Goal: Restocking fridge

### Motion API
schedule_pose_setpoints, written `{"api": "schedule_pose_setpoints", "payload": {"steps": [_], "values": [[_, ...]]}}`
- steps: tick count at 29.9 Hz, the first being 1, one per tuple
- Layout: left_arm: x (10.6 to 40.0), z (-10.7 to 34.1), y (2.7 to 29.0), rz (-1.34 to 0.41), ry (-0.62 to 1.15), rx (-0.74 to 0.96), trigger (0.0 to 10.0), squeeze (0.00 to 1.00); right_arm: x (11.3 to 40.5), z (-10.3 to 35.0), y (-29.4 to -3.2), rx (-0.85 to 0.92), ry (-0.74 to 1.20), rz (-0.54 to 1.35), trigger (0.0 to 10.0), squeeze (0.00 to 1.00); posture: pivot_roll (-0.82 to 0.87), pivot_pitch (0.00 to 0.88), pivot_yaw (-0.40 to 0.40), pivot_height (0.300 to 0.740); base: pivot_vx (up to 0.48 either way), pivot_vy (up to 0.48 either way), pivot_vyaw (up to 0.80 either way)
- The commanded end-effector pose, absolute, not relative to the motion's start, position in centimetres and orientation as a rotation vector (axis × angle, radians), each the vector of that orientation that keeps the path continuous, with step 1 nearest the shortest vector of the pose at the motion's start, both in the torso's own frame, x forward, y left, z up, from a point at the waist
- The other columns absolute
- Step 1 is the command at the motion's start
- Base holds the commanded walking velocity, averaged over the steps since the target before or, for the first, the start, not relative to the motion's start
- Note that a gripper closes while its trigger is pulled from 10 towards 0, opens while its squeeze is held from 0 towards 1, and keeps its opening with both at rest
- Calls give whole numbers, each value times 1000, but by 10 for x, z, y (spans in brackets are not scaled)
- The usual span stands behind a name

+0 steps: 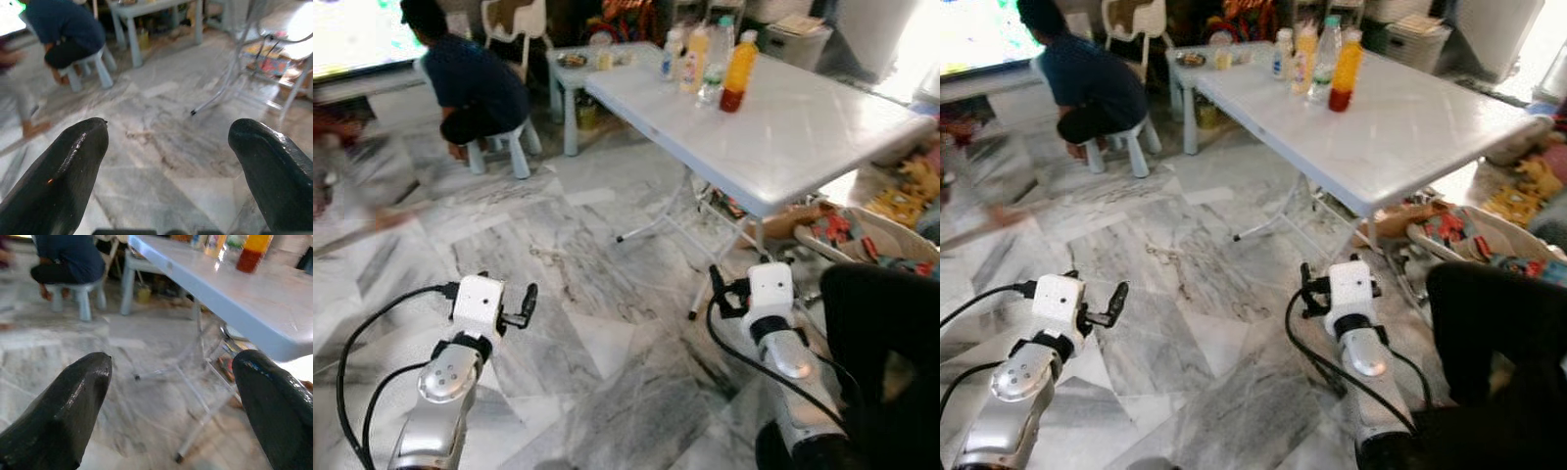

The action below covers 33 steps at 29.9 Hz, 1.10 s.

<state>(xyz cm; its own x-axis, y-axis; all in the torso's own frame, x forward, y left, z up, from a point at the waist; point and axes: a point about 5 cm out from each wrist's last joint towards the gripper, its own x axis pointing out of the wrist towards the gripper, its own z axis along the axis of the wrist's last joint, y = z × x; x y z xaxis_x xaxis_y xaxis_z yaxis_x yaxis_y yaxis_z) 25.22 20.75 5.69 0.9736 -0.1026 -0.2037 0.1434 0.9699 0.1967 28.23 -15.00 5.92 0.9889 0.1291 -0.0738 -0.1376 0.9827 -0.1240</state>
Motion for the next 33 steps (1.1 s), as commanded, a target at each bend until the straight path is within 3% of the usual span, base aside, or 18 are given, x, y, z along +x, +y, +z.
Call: {"api": "schedule_pose_setpoints", "payload": {"steps": [1, 10, 22, 33], "values": [[260, 62, 200, -140, 166, 218, 10000, 0, 281, 61, -163, -143, 60, 106, 10000, 0, 32, 0, -43, 740, 480, 0, 0], [260, 64, 201, -142, 158, 234, 10000, 0, 284, 67, -162, -150, 14, 122, 10000, 0, 27, 0, -42, 740, 475, 0, 0], [237, 60, 220, -187, 209, 264, 10000, 0, 279, 71, -167, -167, -7, 111, 10000, 0, 11, 0, -38, 740, 469, 0, 597], [234, 67, 196, -146, 160, 192, 10000, 0, 280, 73, -170, -162, -8, 61, 10000, 0, 23, 0, -37, 740, 465, 0, -38]]}}
